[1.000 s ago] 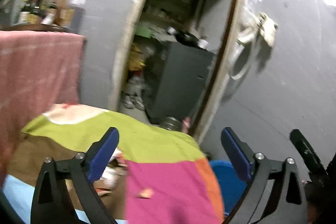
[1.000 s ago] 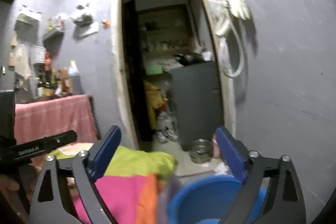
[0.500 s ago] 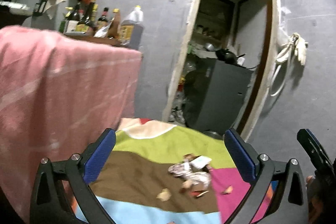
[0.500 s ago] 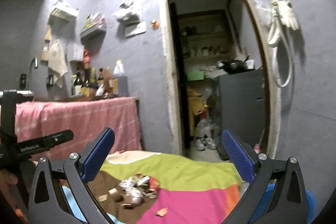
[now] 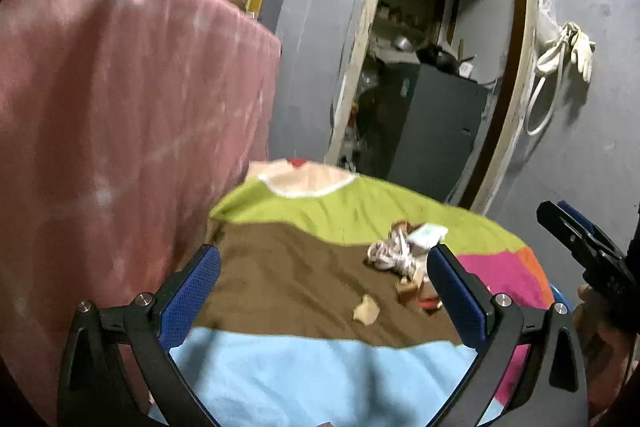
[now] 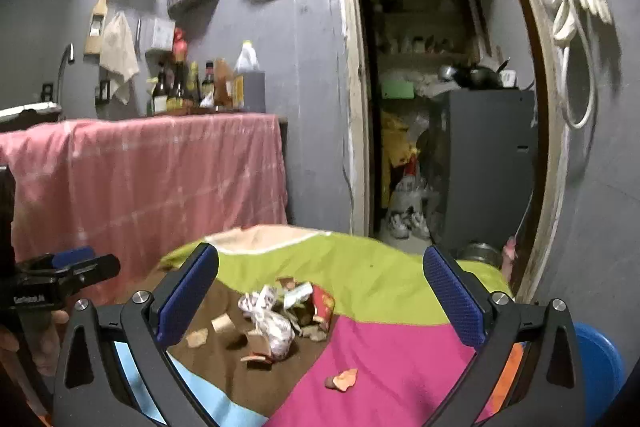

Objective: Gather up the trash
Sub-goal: 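Move both open grippers back over the remaining trash on the bed, then grasp the small beige scrap with the left gripper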

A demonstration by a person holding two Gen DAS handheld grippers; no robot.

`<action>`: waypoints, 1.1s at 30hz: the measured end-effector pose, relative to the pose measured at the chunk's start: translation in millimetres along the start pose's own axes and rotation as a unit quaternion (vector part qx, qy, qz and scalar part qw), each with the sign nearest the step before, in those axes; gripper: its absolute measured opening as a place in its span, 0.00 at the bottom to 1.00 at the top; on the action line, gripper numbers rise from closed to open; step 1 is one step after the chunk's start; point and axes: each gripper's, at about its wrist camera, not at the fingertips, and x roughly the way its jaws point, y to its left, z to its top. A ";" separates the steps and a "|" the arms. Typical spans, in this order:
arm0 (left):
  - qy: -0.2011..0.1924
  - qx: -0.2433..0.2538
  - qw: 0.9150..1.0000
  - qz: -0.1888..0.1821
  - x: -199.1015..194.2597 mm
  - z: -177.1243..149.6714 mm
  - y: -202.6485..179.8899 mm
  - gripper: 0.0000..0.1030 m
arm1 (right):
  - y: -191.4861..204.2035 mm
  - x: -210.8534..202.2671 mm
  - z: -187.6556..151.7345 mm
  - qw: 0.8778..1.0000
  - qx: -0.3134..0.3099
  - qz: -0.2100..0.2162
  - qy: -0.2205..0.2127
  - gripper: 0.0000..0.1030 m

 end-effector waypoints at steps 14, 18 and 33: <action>0.106 0.003 0.993 -0.043 38.2 -13.6 -7.0 0.80 | 0.4 36.0 -30.6 0.993 -0.005 0.038 0.108 0.67; 0.139 0.014 0.988 -0.058 51.5 -17.1 -14.6 0.61 | -4.5 42.1 -33.5 0.991 0.006 0.046 0.122 0.62; 0.193 0.038 0.977 -0.086 75.3 -23.6 -25.0 0.32 | 12.5 53.7 -42.2 0.984 -0.016 0.093 0.151 0.27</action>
